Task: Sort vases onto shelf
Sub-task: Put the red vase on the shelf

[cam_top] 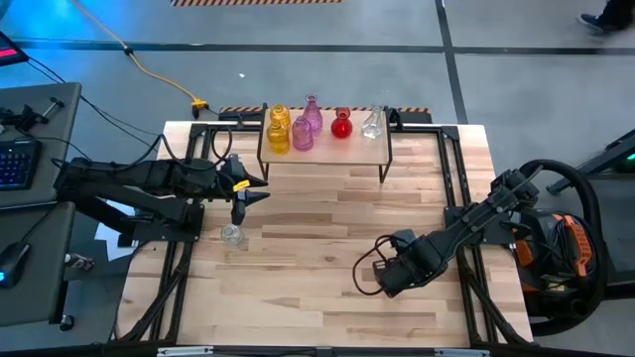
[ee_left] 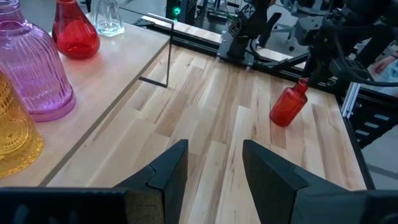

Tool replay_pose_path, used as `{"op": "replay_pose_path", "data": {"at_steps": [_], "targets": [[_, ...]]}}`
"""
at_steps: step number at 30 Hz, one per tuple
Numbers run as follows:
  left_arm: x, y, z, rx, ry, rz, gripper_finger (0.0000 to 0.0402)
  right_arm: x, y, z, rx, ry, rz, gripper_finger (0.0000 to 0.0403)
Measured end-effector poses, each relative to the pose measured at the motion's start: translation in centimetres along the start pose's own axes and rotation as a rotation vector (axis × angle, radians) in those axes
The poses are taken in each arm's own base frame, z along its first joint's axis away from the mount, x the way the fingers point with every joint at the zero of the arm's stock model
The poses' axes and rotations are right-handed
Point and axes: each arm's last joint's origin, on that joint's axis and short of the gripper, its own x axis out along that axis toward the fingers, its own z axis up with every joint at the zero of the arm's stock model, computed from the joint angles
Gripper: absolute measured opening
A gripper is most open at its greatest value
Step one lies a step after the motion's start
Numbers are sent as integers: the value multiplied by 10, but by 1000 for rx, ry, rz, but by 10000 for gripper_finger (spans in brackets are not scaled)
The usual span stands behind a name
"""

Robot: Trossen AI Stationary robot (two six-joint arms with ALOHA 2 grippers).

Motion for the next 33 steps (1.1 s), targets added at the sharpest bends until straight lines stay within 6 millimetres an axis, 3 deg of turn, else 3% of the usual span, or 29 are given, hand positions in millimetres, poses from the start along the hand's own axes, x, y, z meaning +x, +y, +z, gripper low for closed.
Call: {"op": "replay_pose_path", "data": {"at_steps": [25,33], "targets": [[0,0,0,0,-1,0,145,1,2,-1,-147,31,1,131],[0,0,0,1,0,0,145,1,-3,1,-105,15,-56,131]]}}
